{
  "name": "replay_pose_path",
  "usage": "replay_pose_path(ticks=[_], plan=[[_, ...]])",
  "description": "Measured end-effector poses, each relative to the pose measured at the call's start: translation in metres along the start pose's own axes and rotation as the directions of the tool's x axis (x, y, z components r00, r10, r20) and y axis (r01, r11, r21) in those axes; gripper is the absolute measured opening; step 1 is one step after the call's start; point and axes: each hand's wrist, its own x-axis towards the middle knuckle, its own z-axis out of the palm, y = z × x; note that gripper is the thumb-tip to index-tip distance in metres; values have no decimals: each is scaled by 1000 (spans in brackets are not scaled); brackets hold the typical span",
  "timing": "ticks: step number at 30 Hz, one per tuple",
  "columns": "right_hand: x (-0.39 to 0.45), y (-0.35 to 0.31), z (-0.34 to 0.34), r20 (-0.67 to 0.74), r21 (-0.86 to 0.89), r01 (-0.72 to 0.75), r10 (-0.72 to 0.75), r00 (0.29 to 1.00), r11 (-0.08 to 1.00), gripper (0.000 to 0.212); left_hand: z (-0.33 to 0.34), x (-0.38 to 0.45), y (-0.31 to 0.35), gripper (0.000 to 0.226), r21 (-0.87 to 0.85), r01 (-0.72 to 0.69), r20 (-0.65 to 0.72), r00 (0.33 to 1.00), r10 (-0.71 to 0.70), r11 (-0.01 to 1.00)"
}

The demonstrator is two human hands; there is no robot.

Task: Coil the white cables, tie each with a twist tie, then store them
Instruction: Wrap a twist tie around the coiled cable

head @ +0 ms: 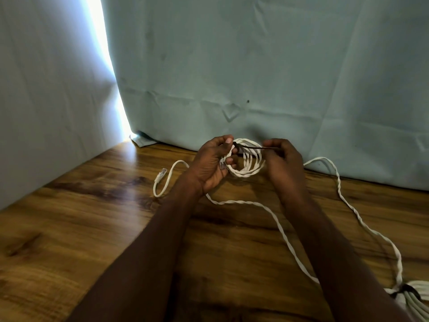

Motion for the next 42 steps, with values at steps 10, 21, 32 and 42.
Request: replay_pose_path(ticks=[10,21,32,42], plan=[[9,10,-14,355,489,-360,196,914,795,36,8,-2,-1,2,-22,-25,124,992,28,999],[2,17,3,385,630,-367,135,913,684,15,28,-3,-12,32,93,-149,-178,970,164,984],[-7,25,23,189,389,-75,0,982,918,28,44,-13,-7,48,224,-68,-542,821,182,972],[-19,21,24,62,42,323,-326,943,945,36,44,-17,-5,36,377,-39,-465,856,226,925]])
